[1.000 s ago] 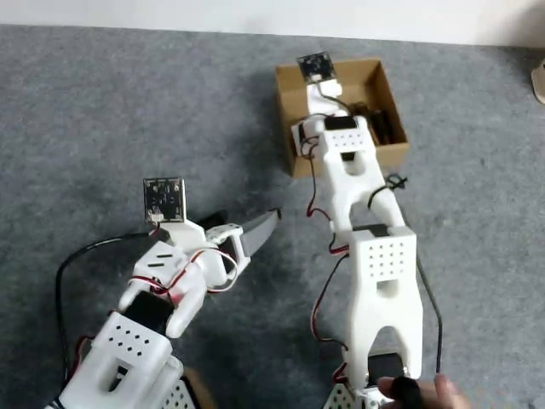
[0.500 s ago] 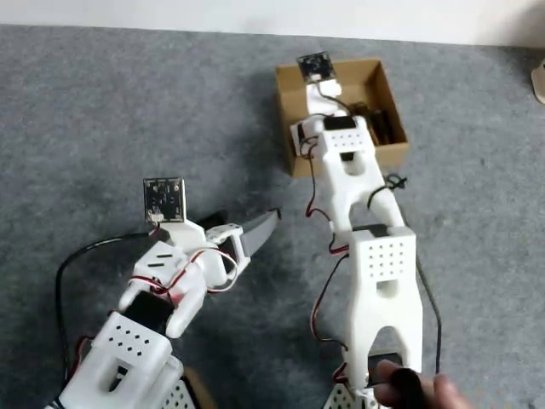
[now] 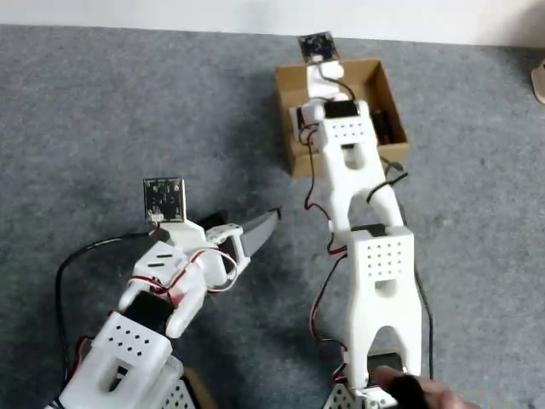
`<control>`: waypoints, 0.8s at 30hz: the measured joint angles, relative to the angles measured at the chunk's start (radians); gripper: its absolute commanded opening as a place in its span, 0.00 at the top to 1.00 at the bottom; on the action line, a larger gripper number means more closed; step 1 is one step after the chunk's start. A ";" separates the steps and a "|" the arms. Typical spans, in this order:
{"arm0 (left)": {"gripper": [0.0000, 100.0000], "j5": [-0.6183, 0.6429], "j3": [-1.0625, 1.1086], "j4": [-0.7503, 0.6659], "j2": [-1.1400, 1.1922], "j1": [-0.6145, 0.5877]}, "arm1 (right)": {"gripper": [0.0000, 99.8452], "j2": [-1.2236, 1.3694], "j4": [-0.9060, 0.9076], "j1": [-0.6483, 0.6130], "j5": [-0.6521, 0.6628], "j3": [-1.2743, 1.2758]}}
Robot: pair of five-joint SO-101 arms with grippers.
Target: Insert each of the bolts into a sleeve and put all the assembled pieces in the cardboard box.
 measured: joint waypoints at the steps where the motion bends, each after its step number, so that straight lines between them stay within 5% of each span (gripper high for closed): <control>1: 0.68 0.000 0.000 0.000 0.000 0.000 | 0.87 0.000 0.023 0.000 0.000 -0.021; 8: 0.68 -0.023 0.000 0.000 0.000 0.000 | 1.00 0.000 0.236 0.002 0.000 -0.241; 12: 0.69 -0.023 0.000 0.000 0.000 0.000 | 1.00 0.000 0.394 0.000 0.000 -0.396; 20: 0.99 -0.020 -0.034 0.109 0.000 0.000 | 1.00 0.000 0.698 0.009 0.000 -0.664; 24: 0.98 -0.025 -0.043 0.127 0.000 -0.002 | 1.00 0.000 0.784 0.038 0.000 -0.760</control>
